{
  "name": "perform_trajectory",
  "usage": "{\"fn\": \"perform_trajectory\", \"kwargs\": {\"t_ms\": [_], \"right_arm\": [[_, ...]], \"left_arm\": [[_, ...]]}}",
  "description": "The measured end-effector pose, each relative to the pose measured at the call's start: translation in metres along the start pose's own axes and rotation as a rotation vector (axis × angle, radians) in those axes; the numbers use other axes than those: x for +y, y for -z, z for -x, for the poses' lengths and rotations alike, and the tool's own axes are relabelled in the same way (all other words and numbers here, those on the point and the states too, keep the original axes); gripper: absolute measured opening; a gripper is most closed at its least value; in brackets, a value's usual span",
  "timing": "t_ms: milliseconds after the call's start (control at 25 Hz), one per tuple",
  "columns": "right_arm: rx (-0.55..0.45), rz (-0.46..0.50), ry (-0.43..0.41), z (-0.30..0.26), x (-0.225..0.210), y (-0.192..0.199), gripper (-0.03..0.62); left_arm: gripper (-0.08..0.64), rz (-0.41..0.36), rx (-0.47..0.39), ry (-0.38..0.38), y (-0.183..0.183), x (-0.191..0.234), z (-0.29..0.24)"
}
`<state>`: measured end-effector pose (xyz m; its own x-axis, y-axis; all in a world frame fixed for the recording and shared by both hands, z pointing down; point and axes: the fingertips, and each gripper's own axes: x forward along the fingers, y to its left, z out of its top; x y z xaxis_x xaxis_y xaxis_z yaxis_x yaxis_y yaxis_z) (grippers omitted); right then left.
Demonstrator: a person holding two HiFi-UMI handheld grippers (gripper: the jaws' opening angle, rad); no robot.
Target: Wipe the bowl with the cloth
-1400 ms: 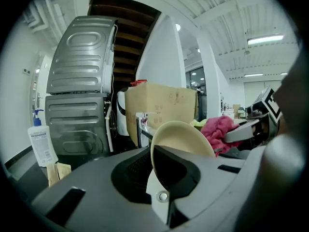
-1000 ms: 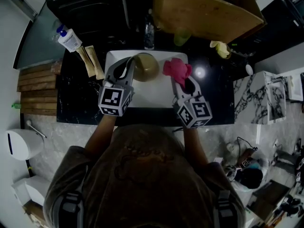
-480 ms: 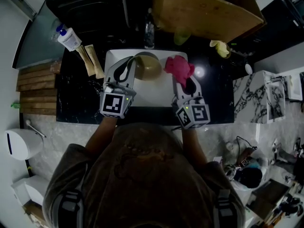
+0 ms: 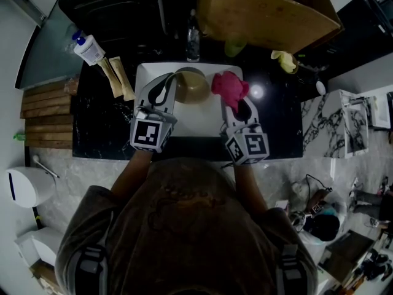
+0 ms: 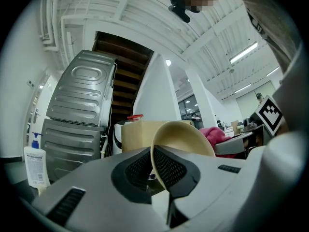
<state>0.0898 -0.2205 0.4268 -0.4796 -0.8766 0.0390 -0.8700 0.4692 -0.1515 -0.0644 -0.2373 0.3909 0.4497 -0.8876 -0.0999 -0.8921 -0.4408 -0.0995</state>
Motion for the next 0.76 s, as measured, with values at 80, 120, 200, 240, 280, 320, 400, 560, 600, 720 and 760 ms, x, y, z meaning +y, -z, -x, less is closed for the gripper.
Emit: {"fn": "perform_trajectory", "kwargs": {"t_ms": [80,120,200,240,280,320,400,560,600,720,760], "right_arm": [[0.002,-0.004,0.001,-0.001,-0.001,0.001,0.115],[0.002,-0.006,0.001,-0.001,-0.001,0.002,0.115],[0.004,-0.011,-0.002,-0.001,-0.001,0.002,0.115],[0.005,-0.012,-0.004,-0.002,-0.001,0.001,0.115],[0.005,-0.011,-0.005,-0.002,0.000,0.001,0.115],[0.005,-0.010,-0.008,-0.002,0.000,0.002,0.115],[0.008,-0.009,-0.011,-0.002,0.000,0.003,0.115],[0.016,-0.013,-0.019,-0.003,0.002,0.004,0.115],[0.017,-0.011,-0.022,-0.003,0.003,0.003,0.115],[0.019,0.001,-0.031,-0.005,0.005,0.001,0.115],[0.020,0.007,-0.034,-0.005,0.005,0.001,0.115]], "left_arm": [[0.017,0.001,0.006,0.001,0.002,0.000,0.000],[0.015,0.004,0.012,0.003,0.002,0.000,-0.001],[0.015,0.009,0.019,0.008,0.006,-0.001,-0.001],[0.017,0.010,0.021,0.009,0.008,0.000,-0.001],[0.017,0.010,0.023,0.010,0.010,0.000,-0.001],[0.017,0.013,0.025,0.009,0.011,0.000,-0.001],[0.017,0.029,0.028,0.004,0.013,0.000,0.000],[0.017,0.018,0.031,0.006,0.013,0.000,-0.001],[0.017,0.015,0.031,0.007,0.013,0.000,-0.001],[0.017,0.023,0.040,0.012,0.015,-0.002,-0.001],[0.017,0.026,0.043,0.013,0.016,-0.003,-0.001]]}}
